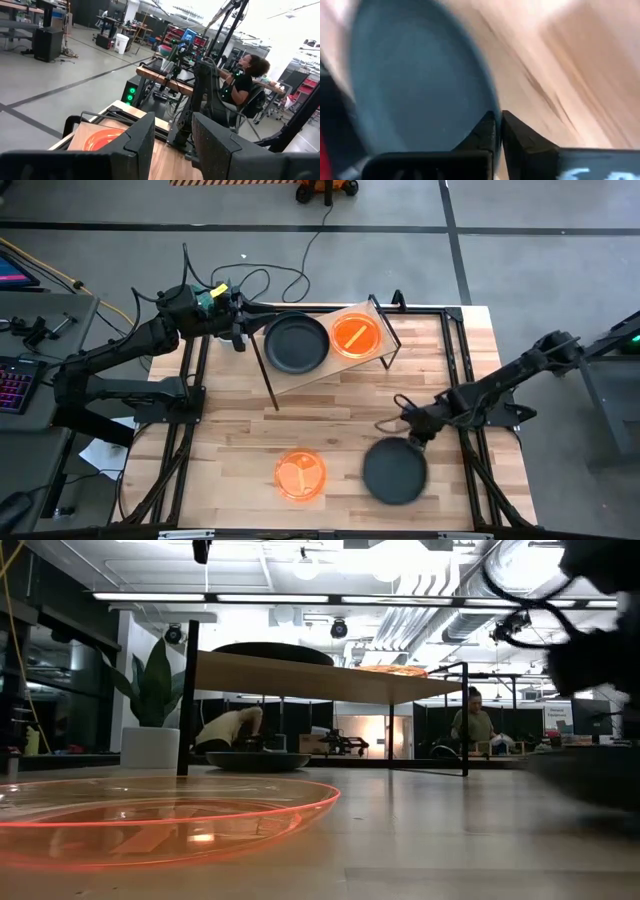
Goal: Place and stack plates onto a shelf
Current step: Stack the bottom black plate on top of the black plate on the shelf, then stack the orange plate on top of the orange plate on the shelf
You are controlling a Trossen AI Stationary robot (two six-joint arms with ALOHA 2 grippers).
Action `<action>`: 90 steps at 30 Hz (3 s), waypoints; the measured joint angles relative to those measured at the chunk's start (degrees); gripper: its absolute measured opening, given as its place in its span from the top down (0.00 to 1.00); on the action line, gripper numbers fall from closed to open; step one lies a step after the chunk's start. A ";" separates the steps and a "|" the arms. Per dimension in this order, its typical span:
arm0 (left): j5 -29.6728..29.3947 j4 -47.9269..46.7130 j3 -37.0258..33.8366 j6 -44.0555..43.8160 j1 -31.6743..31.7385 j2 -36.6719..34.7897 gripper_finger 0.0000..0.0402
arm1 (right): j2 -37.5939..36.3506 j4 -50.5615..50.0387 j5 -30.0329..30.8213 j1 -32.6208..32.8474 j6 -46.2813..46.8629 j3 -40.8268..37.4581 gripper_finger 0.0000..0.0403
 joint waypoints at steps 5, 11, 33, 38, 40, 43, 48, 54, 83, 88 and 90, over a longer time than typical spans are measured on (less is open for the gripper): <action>0.00 -0.03 0.01 0.02 -0.01 0.00 0.70 | -4.67 8.89 1.09 -5.06 -0.92 0.06 1.00; 0.00 -0.03 -0.01 -0.03 0.00 0.00 0.70 | -8.03 19.24 -0.54 -10.05 -2.83 0.09 1.00; 0.09 14.16 0.03 -0.06 -0.01 -0.52 0.70 | 13.82 5.84 12.93 -42.47 -24.14 42.92 1.00; 0.09 13.87 0.03 -0.06 0.01 -0.67 0.70 | 23.83 4.80 12.03 -44.91 -25.17 51.83 1.00; 0.09 13.71 0.03 -0.02 -0.01 -0.66 0.70 | 27.28 3.28 12.04 -45.00 -25.79 55.14 1.00; 0.07 13.71 0.03 -0.02 0.01 -0.66 0.70 | 31.50 -1.38 11.85 -44.95 -26.36 59.24 1.00; 0.08 13.66 0.03 0.00 -0.01 -0.66 0.70 | 34.46 -4.94 11.86 -44.96 -27.35 62.36 1.00; 0.07 13.20 0.03 0.02 -0.01 -0.66 0.70 | 34.63 -6.11 11.95 -45.84 -25.94 62.58 1.00; 0.04 13.17 0.03 0.02 0.01 -0.66 0.70 | 30.22 -5.47 2.76 -44.28 -29.48 62.50 0.52; 0.02 12.33 0.03 0.02 0.00 -0.66 0.70 | 25.12 -10.82 2.31 -44.28 -36.44 62.47 0.52; 0.02 11.04 0.03 0.01 0.00 -0.66 0.70 | 22.84 -14.13 2.69 -44.28 -39.64 62.48 0.52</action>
